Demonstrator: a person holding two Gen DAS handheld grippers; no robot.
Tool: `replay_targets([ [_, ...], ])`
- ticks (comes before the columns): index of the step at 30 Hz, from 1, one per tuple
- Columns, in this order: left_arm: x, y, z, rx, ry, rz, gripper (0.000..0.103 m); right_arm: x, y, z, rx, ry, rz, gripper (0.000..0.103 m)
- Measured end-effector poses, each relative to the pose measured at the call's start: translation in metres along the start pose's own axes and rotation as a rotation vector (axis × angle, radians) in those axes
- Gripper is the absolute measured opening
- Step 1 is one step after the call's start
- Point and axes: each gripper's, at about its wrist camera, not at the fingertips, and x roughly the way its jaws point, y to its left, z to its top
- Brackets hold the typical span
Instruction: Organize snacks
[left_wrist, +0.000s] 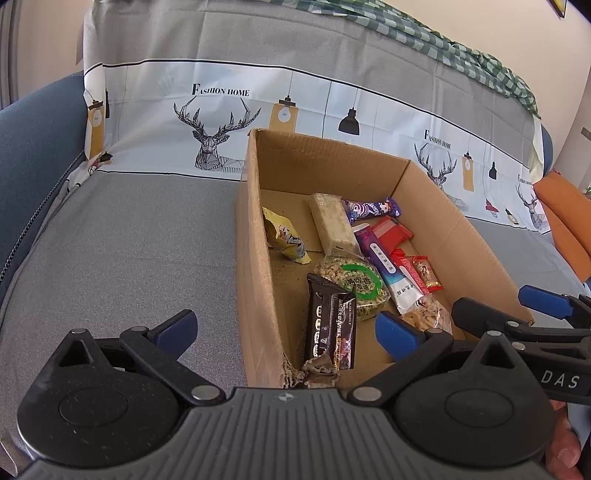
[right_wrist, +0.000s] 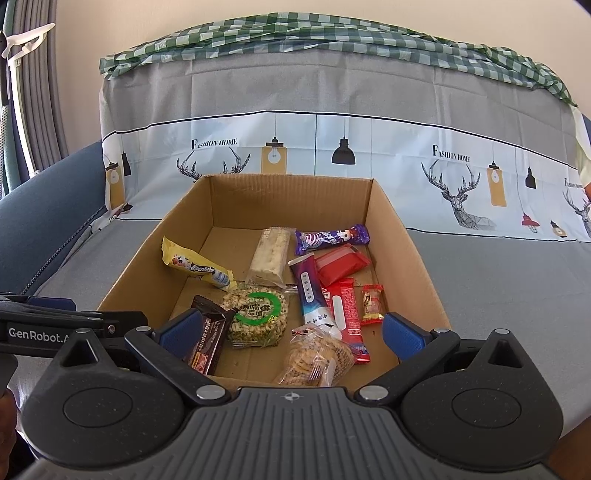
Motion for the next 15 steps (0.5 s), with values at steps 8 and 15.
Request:
replay_targets([
  [8,0.0001,0.0001,-0.0001,0.001,-0.001,0.0,0.102,0.0007,-0.0002,-0.0001,0.001,0.0,0.001,0.102],
  [15,0.0001,0.0005,0.0005,-0.002,0.004,-0.002,0.102,0.0007,-0.0001,-0.0004,0.0,0.0,0.001,0.102],
])
